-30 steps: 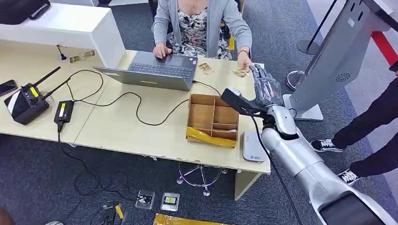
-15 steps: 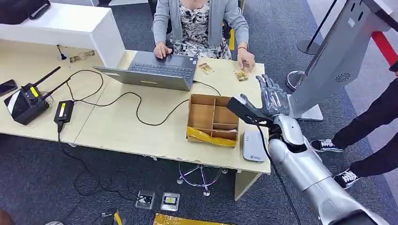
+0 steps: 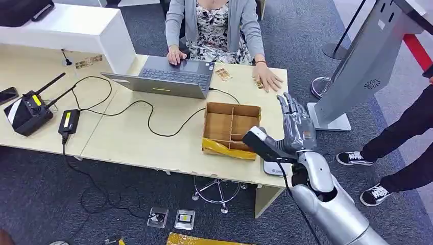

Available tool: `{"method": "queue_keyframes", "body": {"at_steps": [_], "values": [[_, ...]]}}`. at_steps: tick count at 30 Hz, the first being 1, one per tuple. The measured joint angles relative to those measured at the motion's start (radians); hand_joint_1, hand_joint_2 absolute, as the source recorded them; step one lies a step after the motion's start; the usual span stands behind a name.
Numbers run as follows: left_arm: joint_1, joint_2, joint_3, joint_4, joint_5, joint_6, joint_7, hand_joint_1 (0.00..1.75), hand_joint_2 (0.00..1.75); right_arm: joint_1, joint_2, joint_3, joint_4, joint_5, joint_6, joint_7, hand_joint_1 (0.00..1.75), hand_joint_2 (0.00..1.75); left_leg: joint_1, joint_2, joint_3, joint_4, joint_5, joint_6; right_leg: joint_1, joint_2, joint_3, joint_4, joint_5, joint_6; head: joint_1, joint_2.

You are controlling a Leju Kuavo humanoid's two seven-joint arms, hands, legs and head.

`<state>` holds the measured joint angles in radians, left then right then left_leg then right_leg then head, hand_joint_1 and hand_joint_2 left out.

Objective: Pass the card to the sensor for recognition and then transmit it.

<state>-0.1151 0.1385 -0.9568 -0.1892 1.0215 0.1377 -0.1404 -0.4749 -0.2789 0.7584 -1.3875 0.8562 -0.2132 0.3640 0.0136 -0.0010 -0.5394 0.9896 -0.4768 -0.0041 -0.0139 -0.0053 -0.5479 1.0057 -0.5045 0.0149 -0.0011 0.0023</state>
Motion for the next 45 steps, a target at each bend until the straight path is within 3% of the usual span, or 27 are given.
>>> {"method": "queue_keyframes", "body": {"at_steps": [6, 24, 33, 45], "values": [[0.001, -0.001, 0.013, 0.0, 0.005, 0.006, 0.001, 0.0, 0.0, 0.065, 0.008, 0.03, -0.056, 0.092, -0.008, 0.027, 0.0, 1.75, 0.0, 0.0, -0.001, 0.0, 0.0, 0.0, 0.0, 0.0, 0.0, 0.0, 0.0, 0.0, 0.0, 0.0], [0.001, -0.003, 0.02, 0.0, -0.011, 0.005, 0.005, 0.0, 0.0, 0.127, 0.064, 0.093, -0.056, 0.109, -0.006, 0.053, 0.0, 1.75, 0.0, 0.0, -0.001, 0.0, 0.0, 0.0, 0.0, 0.0, 0.0, 0.0, 0.0, 0.0, 0.0, 0.0], [0.0, -0.004, 0.019, 0.0, -0.027, -0.001, 0.014, 0.0, 0.0, 0.127, 0.104, 0.116, -0.024, 0.122, 0.022, 0.069, 0.0, 1.75, 0.0, 0.0, -0.001, 0.0, 0.0, 0.0, 0.0, 0.0, 0.0, 0.0, 0.0, 0.0, 0.0, 0.0], [-0.009, -0.006, 0.018, -0.002, -0.056, -0.006, 0.037, 0.0, 0.0, 0.104, 0.144, 0.119, 0.096, 0.139, 0.002, 0.101, 0.0, 1.75, 0.0, 0.0, -0.001, 0.0, 0.0, 0.0, 0.0, 0.0, -0.001, 0.0, 0.0, 0.0, 0.0, 0.0]]}}
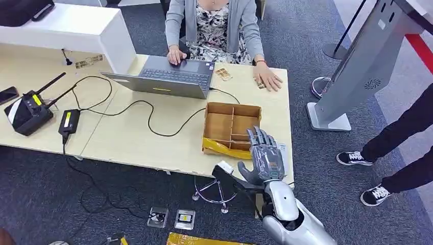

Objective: Pass the card to the sensor for recognition and then transmit it.

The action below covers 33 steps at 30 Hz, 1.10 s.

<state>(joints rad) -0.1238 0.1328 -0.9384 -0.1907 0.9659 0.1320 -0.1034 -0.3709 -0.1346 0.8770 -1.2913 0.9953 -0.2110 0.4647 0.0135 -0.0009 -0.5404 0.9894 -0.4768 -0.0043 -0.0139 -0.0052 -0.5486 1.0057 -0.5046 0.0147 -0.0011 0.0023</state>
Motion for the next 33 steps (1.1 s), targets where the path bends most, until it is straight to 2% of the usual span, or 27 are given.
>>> {"method": "queue_keyframes", "body": {"at_steps": [33], "values": [[-0.038, -0.005, -0.003, -0.009, -0.051, -0.007, 0.04, 0.0, 0.0, -0.05, 0.085, -0.005, 0.148, 0.045, -0.002, 0.0, 0.0, 1.75, 0.0, 0.0, -0.001, 0.0, 0.0, 0.0, 0.0, 0.0, -0.001, 0.0, 0.0, 0.0, 0.0, 0.0]]}}
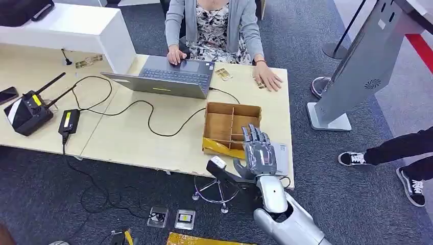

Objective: Pass the card to the sensor for recognition and then transmit it.

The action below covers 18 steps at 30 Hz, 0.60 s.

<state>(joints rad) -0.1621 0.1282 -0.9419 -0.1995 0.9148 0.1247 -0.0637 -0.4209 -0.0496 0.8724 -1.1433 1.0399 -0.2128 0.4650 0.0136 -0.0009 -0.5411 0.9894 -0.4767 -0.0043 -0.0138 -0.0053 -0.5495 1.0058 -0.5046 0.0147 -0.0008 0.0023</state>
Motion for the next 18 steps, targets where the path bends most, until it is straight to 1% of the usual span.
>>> {"method": "queue_keyframes", "body": {"at_steps": [18], "values": [[-0.019, -0.009, 0.0, -0.005, -0.001, 0.013, 0.029, 0.0, 0.0, -0.036, 0.052, -0.009, 0.121, -0.001, -0.03, -0.039, 0.0, 1.75, 0.0, 0.0, 0.0, 0.0, 0.0, 0.0, 0.0, 0.0, 0.0, 0.0, 0.0, 0.0, 0.0, 0.0]]}}
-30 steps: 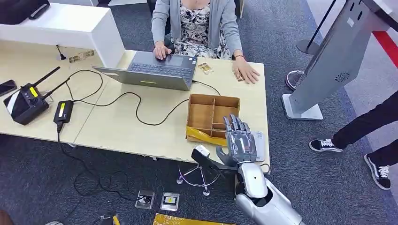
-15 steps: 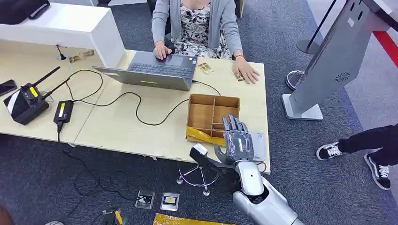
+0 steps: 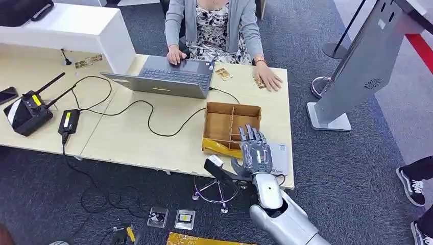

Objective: Pass the card to the sensor for recognition and then transmit it.

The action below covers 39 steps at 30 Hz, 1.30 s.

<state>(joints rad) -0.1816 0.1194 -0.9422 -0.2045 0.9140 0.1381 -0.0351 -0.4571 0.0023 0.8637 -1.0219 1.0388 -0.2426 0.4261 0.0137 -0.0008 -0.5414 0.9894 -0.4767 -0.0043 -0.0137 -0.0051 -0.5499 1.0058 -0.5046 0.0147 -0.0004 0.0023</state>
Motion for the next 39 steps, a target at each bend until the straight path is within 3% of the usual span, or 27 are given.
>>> {"method": "queue_keyframes", "body": {"at_steps": [13, 25, 26, 27, 39], "values": [[-0.013, -0.008, 0.0, -0.001, -0.025, 0.005, 0.017, 0.0, 0.0, -0.059, 0.048, -0.006, 0.139, -0.003, -0.064, -0.018, 0.0, 1.75, 0.0, 0.0, 0.0, 0.0, 0.0, 0.0, 0.0, 0.0, 0.0, 0.0, 0.0, 0.0, 0.0, 0.0], [-0.018, -0.01, 0.0, -0.001, -0.042, 0.008, 0.024, 0.0, 0.0, -0.08, 0.048, -0.008, 0.209, 0.001, -0.083, -0.016, 0.0, 1.75, 0.0, 0.0, 0.0, 0.0, 0.0, 0.0, 0.0, 0.0, 0.0, 0.0, 0.0, 0.0, 0.0, 0.0], [-0.018, -0.01, 0.0, -0.001, -0.042, 0.008, 0.024, 0.0, 0.0, -0.082, 0.048, -0.008, 0.215, 0.0, -0.088, -0.02, 0.17, 1.75, 0.0, 0.0, 0.0, 0.0, 0.0, 0.0, 0.0, 0.0, 0.0, 0.0, 0.0, 0.0, 0.0, 0.0], [-0.018, -0.01, 0.0, -0.001, -0.042, 0.008, 0.024, 0.0, 0.0, -0.083, 0.048, -0.008, 0.22, 0.0, -0.091, -0.022, 1.75, 1.75, 0.0, 0.0, 0.0, 0.0, 0.0, 0.0, 0.0, 0.0, 0.0, 0.0, 0.0, 0.0, 0.0, 0.0], [-0.017, -0.01, 0.0, -0.001, -0.043, 0.013, 0.024, 0.0, 0.0, -0.097, 0.059, -0.016, 0.264, -0.016, -0.12, -0.047, 1.75, 1.75, 0.0, 0.0, 0.0, 0.0, 0.0, 0.0, 0.0, 0.0, 0.0, 0.0, 0.0, 0.0, 0.0, 0.0]]}}
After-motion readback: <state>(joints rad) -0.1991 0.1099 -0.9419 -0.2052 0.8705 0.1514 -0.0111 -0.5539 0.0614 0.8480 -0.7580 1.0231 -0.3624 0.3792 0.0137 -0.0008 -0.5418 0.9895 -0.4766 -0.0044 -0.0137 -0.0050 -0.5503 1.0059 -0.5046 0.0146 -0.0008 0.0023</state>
